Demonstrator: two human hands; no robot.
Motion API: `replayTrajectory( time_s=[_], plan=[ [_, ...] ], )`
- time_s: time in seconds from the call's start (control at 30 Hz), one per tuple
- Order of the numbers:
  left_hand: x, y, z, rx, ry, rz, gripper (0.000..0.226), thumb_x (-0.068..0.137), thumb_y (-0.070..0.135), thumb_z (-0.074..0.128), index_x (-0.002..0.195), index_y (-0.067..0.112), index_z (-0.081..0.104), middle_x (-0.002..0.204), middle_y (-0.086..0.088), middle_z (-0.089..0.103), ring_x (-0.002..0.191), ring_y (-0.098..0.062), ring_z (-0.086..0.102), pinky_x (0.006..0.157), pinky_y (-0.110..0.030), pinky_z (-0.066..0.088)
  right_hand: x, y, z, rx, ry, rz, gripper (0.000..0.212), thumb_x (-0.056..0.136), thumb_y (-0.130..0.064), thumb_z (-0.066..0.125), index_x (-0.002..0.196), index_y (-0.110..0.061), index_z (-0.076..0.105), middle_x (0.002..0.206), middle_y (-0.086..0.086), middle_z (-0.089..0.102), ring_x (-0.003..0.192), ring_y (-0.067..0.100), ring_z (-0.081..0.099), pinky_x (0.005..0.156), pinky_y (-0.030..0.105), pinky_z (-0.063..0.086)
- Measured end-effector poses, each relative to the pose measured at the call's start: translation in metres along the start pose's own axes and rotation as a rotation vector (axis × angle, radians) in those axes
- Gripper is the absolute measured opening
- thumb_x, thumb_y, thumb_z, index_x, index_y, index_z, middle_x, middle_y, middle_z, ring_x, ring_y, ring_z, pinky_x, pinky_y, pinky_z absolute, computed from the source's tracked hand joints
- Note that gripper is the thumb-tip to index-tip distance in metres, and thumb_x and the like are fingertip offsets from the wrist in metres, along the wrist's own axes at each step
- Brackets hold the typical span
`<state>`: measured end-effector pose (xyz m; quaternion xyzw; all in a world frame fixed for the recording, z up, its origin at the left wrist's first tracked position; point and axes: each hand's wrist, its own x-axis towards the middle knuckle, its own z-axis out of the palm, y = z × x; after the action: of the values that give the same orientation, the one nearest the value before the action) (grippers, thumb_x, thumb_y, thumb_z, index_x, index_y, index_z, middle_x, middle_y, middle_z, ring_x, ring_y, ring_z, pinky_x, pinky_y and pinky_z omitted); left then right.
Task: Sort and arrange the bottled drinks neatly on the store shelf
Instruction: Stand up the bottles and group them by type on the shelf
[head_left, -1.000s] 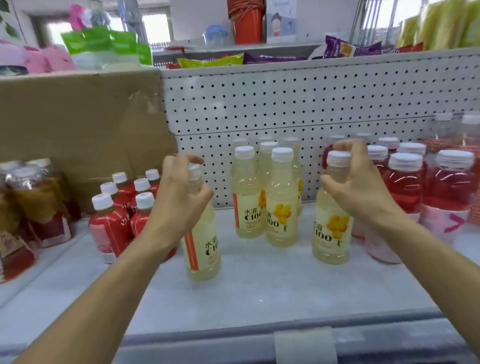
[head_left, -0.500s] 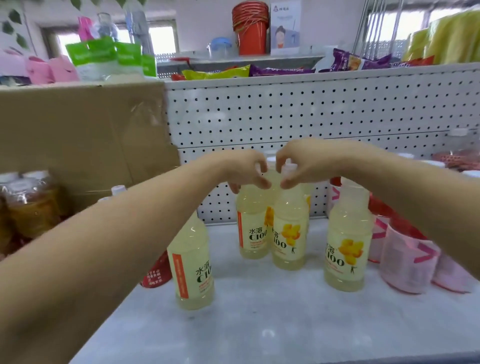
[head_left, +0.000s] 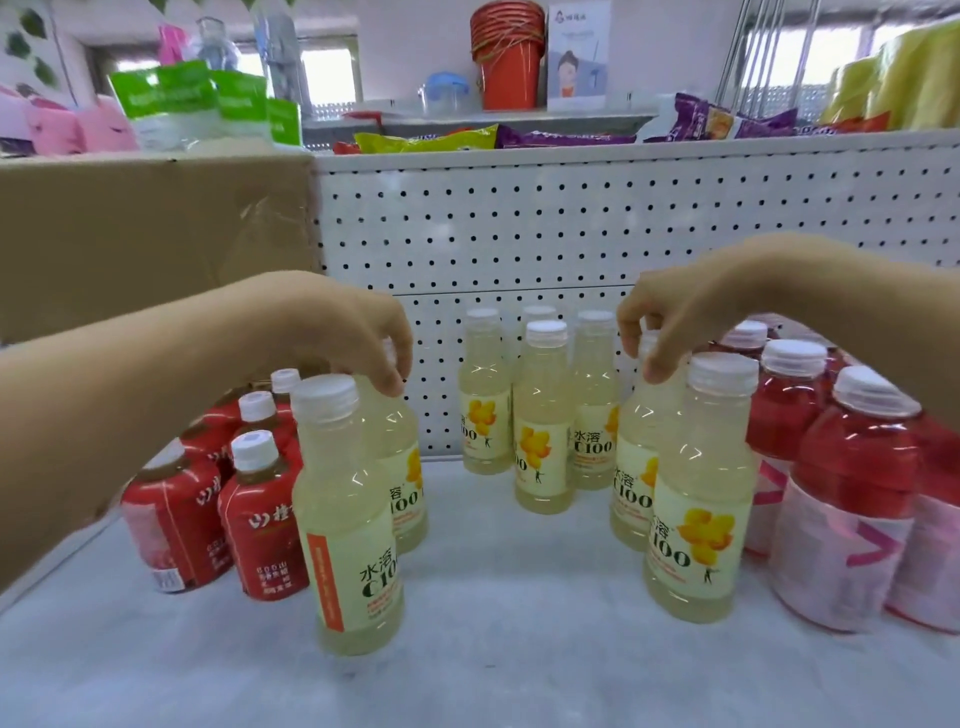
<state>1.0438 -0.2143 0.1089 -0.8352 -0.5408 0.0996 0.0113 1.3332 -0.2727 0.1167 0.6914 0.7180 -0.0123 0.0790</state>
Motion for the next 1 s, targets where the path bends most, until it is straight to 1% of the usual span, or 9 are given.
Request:
replayTrajectory(
  time_s=[0.1, 0.2, 0.33, 0.43, 0.53, 0.6, 0.73, 0.87, 1.0],
  plan=[
    [0.014, 0.020, -0.011, 0.025, 0.069, 0.050, 0.050, 0.087, 0.048, 0.069, 0.131, 0.029, 0.056, 0.127, 0.005, 0.060, 0.111, -0.018, 0.060, 0.103, -0.039, 0.045, 0.013, 0.001, -0.009, 0.047, 0.071, -0.023, 0.037, 0.086, -0.046, 0.068, 0.105, -0.014, 0.063, 0.096, 0.002, 0.062, 0.082, 0.019, 0.062, 0.069, 0.030, 0.053],
    [0.041, 0.056, -0.020, -0.240, 0.216, 0.258, 0.069, 0.087, 0.047, 0.069, 0.147, 0.033, 0.037, 0.140, 0.004, 0.052, 0.112, -0.016, 0.058, 0.098, -0.033, 0.046, 0.039, 0.003, -0.016, 0.080, 0.237, -0.020, 0.047, 0.087, -0.051, 0.066, 0.121, -0.019, 0.058, 0.108, 0.004, 0.061, 0.092, 0.024, 0.066, 0.079, 0.038, 0.058],
    [0.067, 0.093, -0.023, -0.403, 0.000, 0.377, 0.053, 0.092, 0.021, 0.069, 0.140, 0.033, 0.050, 0.142, 0.001, 0.046, 0.095, -0.011, 0.067, 0.088, -0.027, 0.055, 0.066, 0.002, -0.010, 0.119, 0.033, -0.080, 0.047, 0.090, -0.021, 0.070, 0.134, -0.025, 0.055, 0.119, 0.009, 0.062, 0.081, 0.015, 0.066, 0.070, 0.027, 0.057],
    [0.071, 0.088, -0.022, -0.302, 0.059, 0.366, 0.038, 0.092, 0.020, 0.069, 0.127, 0.029, 0.060, 0.127, -0.001, 0.053, 0.084, -0.012, 0.071, 0.082, -0.026, 0.054, 0.077, 0.001, -0.004, 0.114, 0.049, -0.124, 0.041, 0.087, -0.009, 0.069, 0.125, -0.023, 0.062, 0.105, 0.010, 0.070, 0.068, 0.012, 0.070, 0.059, 0.021, 0.051],
    [0.065, 0.070, -0.019, -0.230, 0.118, 0.303, 0.035, 0.091, 0.032, 0.069, 0.125, 0.027, 0.061, 0.114, 0.002, 0.058, 0.083, -0.011, 0.070, 0.082, -0.030, 0.050, 0.078, 0.000, -0.005, 0.116, 0.042, -0.121, 0.027, 0.088, -0.025, 0.071, 0.113, -0.017, 0.065, 0.084, 0.004, 0.072, 0.066, 0.014, 0.073, 0.073, 0.028, 0.051],
    [0.063, 0.058, -0.016, -0.233, 0.143, 0.272, 0.037, 0.091, 0.035, 0.069, 0.125, 0.024, 0.062, 0.106, 0.003, 0.064, 0.081, -0.011, 0.071, 0.078, -0.031, 0.049, 0.076, -0.003, -0.005, 0.093, 0.067, -0.116, 0.036, 0.089, -0.037, 0.070, 0.103, -0.005, 0.065, 0.077, 0.008, 0.074, 0.061, 0.016, 0.072, 0.074, 0.032, 0.053],
    [0.067, 0.051, -0.011, -0.218, 0.183, 0.233, 0.041, 0.090, 0.037, 0.070, 0.127, 0.024, 0.062, 0.105, 0.002, 0.069, 0.079, -0.010, 0.072, 0.078, -0.030, 0.052, 0.078, -0.016, 0.000, 0.096, 0.123, -0.126, 0.048, 0.091, -0.042, 0.065, 0.087, 0.006, 0.064, 0.065, 0.011, 0.071, 0.046, 0.016, 0.065, 0.048, 0.022, 0.048],
    [0.072, 0.053, -0.010, -0.230, 0.186, 0.229, 0.040, 0.090, 0.037, 0.069, 0.127, 0.025, 0.061, 0.102, 0.002, 0.069, 0.078, -0.010, 0.071, 0.060, -0.025, 0.043, 0.082, -0.028, 0.002, 0.069, 0.168, -0.118, 0.055, 0.090, -0.046, 0.063, 0.083, 0.009, 0.067, 0.061, 0.012, 0.072, 0.046, 0.020, 0.066, 0.050, 0.022, 0.047],
    [0.071, 0.051, -0.009, -0.233, 0.193, 0.237, 0.040, 0.090, 0.036, 0.069, 0.128, 0.024, 0.061, 0.097, 0.005, 0.064, 0.075, -0.012, 0.071, 0.069, -0.027, 0.048, 0.083, -0.031, 0.003, 0.087, 0.170, -0.151, 0.053, 0.090, -0.042, 0.064, 0.083, 0.010, 0.066, 0.061, 0.012, 0.071, 0.048, 0.023, 0.068, 0.055, 0.026, 0.053]
  ],
)
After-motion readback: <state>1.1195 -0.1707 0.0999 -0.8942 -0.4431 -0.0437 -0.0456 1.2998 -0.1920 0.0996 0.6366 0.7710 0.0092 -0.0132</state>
